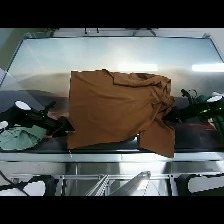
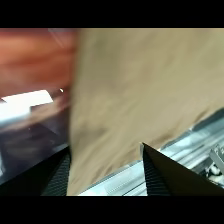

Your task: Fold the shirts.

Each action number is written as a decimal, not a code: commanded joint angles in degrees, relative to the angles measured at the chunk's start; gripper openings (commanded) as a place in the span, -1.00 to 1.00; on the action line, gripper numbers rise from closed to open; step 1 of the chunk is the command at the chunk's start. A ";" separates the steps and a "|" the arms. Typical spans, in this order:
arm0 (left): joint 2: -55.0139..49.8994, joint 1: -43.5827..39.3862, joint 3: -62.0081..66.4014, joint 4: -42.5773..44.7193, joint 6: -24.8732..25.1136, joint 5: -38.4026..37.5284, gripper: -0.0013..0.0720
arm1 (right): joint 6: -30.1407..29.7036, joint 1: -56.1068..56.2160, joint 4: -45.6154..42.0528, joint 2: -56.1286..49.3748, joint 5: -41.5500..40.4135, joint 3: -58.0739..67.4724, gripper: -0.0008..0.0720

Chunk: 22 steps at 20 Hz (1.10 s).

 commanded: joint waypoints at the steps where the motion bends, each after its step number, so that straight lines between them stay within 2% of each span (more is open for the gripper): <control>1: -5.11 -4.66 1.29 -4.07 3.32 2.54 0.36 | 0.04 -0.17 0.85 0.44 2.43 0.07 -0.92; 2: -5.92 -5.38 1.27 -6.91 5.18 1.88 0.29 | 0.04 -0.31 0.83 0.76 2.62 0.07 -0.92; 3: -6.64 -5.86 1.29 -9.20 7.23 0.57 -0.19 | 0.04 -0.48 0.83 1.31 2.84 0.07 -0.92; 4: -7.17 -6.12 1.29 -10.54 8.66 -1.11 -0.58 | 0.07 -0.83 0.81 1.97 3.19 0.07 -0.92; 5: -7.32 -6.12 1.29 -10.75 9.09 -2.78 -0.81 | 0.07 -1.49 0.79 2.91 3.63 0.09 -0.92; 6: -7.21 -5.92 1.29 -10.88 10.01 -4.61 -0.91 | 0.09 -2.29 0.81 3.98 4.00 0.09 -0.92; 9: -3.26 -2.78 1.29 -12.15 11.45 -6.47 -0.91 | 0.31 -6.73 0.92 9.09 6.03 0.09 -0.92; 12: 5.57 4.96 2.64 -22.99 14.45 -10.51 -0.91 | 0.11 -13.66 7.13 16.90 9.68 0.09 -0.92; 13: 8.70 8.22 4.11 -27.80 14.99 -13.11 -0.91 | -0.98 -16.41 12.63 20.06 11.47 0.09 -0.92; 16: 18.78 17.70 11.17 -42.97 15.85 -19.67 -0.91 | -6.43 -25.20 40.28 31.54 17.55 0.09 -0.92; 18: 24.41 23.58 16.81 -55.65 15.91 -23.78 -0.91 | -8.90 -29.73 59.43 40.74 16.52 0.09 -0.92; 19: 26.62 26.67 19.63 -62.34 15.98 -26.16 -0.91 | -9.68 -31.47 66.25 45.29 14.25 0.22 -0.92; 20: 28.89 30.34 22.47 -69.99 15.96 -28.22 -0.91 | -10.54 -32.98 70.42 49.72 10.86 0.83 -0.92; 22: 32.15 38.45 27.30 -82.20 14.80 -30.38 -0.91 | -11.06 -34.67 73.46 56.74 4.15 4.39 -0.92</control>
